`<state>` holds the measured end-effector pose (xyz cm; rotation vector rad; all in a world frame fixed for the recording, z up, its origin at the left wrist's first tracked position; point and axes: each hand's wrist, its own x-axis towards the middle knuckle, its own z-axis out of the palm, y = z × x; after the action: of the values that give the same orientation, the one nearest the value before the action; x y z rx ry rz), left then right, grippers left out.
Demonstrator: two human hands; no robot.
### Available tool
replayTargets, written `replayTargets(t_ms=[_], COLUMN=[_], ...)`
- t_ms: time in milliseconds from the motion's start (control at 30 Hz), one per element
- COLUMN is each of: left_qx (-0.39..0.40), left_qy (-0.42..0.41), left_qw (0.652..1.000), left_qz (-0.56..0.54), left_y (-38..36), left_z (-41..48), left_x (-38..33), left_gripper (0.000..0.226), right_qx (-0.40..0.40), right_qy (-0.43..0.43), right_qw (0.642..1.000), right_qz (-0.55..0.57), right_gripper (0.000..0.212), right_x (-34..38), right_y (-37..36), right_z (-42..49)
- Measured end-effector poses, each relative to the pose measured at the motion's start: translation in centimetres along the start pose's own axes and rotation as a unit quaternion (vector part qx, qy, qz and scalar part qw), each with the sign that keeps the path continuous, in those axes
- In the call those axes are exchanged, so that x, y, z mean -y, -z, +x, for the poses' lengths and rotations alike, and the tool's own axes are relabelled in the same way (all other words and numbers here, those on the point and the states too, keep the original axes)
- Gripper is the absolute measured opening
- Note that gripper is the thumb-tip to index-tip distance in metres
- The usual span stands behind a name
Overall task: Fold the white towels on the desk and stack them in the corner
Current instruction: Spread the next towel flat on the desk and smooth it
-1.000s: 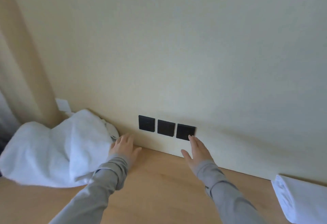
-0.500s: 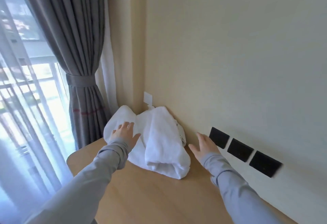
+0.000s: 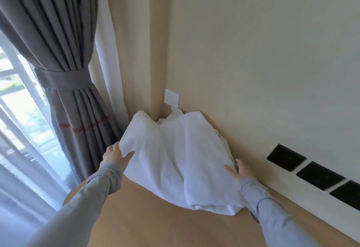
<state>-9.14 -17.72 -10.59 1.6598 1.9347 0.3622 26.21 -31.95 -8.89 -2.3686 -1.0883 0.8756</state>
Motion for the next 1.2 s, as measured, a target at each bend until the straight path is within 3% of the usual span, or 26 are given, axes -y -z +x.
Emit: replayTargets(t_ms=[133,333,467,600,833,967,1067,1200], left_qx=[0.024,0.03,0.037,0.008,-0.022,0.007,0.043,0.063], left_qy=[0.018,0.028,0.024,-0.046,-0.152,-0.219,-0.263,-0.316], left_qw=[0.999,0.997,0.997,0.994,0.973,0.945,0.925,0.901], left_qz=[-0.019,-0.063,-0.066,-0.102,-0.175,-0.244,-0.27,-0.292], left_y=[-1.4,-3.8,-4.7,-4.3,-1.7,-0.6,-0.4,-1.8], left_z=[5.3,8.8,8.6,7.6,0.7,-5.3,-10.2,-17.7], left_x=[-0.1,-1.1,-1.8,-4.3,-12.0,-17.1,-20.5,-23.9], left_gripper=[0.089,0.089,0.065,0.05,0.054,0.05,0.066,0.063], right_qx=[-0.008,-0.058,-0.063,-0.108,-0.21,-0.265,-0.322,-0.404], right_qy=[-0.054,-0.088,-0.073,-0.017,0.062,0.087,0.095,0.085], right_qw=[0.998,0.992,0.995,0.994,0.975,0.958,0.938,0.906], right_qz=[0.044,0.065,0.023,0.026,0.034,0.06,0.084,0.091], right_gripper=[0.074,0.073,0.064,0.048,0.032,0.031,0.03,0.049], right_x=[1.2,2.2,2.9,3.8,4.5,2.6,-0.8,-7.5], right_y=[-1.7,-3.8,-4.5,-4.1,0.1,4.6,9.0,14.8], right_z=[2.5,4.1,4.2,3.2,-1.6,-5.7,-9.8,-16.9])
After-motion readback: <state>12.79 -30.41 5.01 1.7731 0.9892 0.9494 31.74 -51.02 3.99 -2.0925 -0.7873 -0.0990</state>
